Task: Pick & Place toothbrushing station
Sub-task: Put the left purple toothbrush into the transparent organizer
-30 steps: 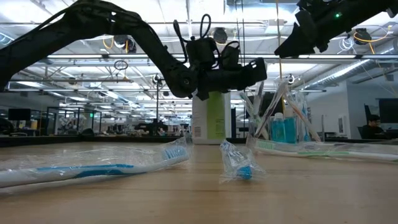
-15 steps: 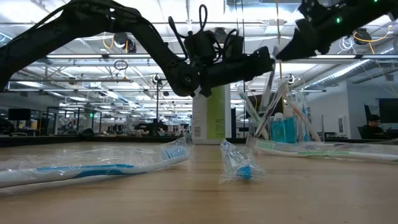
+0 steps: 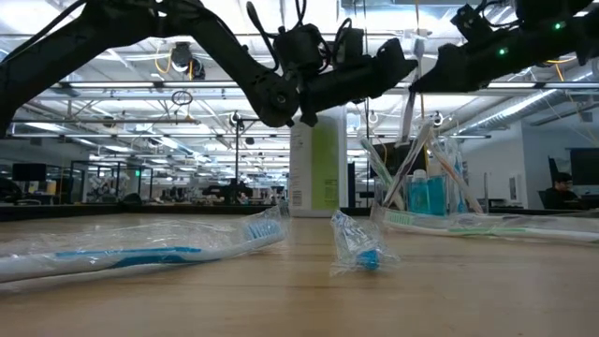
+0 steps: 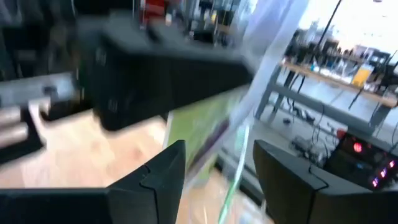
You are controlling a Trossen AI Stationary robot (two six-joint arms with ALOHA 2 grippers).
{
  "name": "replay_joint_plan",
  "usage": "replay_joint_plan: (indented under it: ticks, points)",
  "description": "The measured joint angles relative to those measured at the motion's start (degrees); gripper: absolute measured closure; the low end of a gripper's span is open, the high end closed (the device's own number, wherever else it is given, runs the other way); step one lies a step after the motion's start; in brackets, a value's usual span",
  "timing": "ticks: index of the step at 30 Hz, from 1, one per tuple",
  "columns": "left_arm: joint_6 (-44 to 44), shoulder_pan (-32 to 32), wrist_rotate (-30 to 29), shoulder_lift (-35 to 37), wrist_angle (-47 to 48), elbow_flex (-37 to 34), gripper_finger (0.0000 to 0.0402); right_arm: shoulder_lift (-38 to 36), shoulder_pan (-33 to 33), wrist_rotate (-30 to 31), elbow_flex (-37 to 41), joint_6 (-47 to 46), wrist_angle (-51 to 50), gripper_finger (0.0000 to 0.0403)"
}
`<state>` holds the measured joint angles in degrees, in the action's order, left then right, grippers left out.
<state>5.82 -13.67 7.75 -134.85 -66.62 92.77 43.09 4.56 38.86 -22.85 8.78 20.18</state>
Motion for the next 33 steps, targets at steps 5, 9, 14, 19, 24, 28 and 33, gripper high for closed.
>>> replay_joint_plan:
  ticks: [5,9,14,19,24,28,33]
  points:
    - [-0.1,-0.2,0.2,0.0,0.0,0.0,0.0401,0.0,1.5,-0.1,2.3,0.4,8.6,0.0201]
    - [0.3,-0.1,0.7,0.0,-1.7,0.0,0.0401,0.0,3.2,-1.0,2.7,0.4,7.5,0.0210]
    - [-0.3,-0.2,1.4,0.0,-2.3,0.0,0.0401,0.0,6.1,-12.8,2.8,-1.4,9.8,0.0258]
    - [0.2,-0.1,1.4,0.0,-2.0,0.0,0.0401,1.4,8.8,-15.0,2.8,-4.0,9.7,0.0312]
    - [0.4,-0.1,1.3,0.0,-1.1,0.0,0.0401,2.6,10.0,-15.0,2.8,-5.1,10.0,0.0373]
    - [0.5,-0.5,1.0,0.0,-0.9,0.0,0.0392,2.5,10.1,-15.0,2.8,-5.1,10.0,0.0390]
    - [-0.3,-0.9,-0.2,0.0,-0.5,0.0,0.0367,2.5,10.1,-14.9,2.8,-5.2,10.0,0.0370]
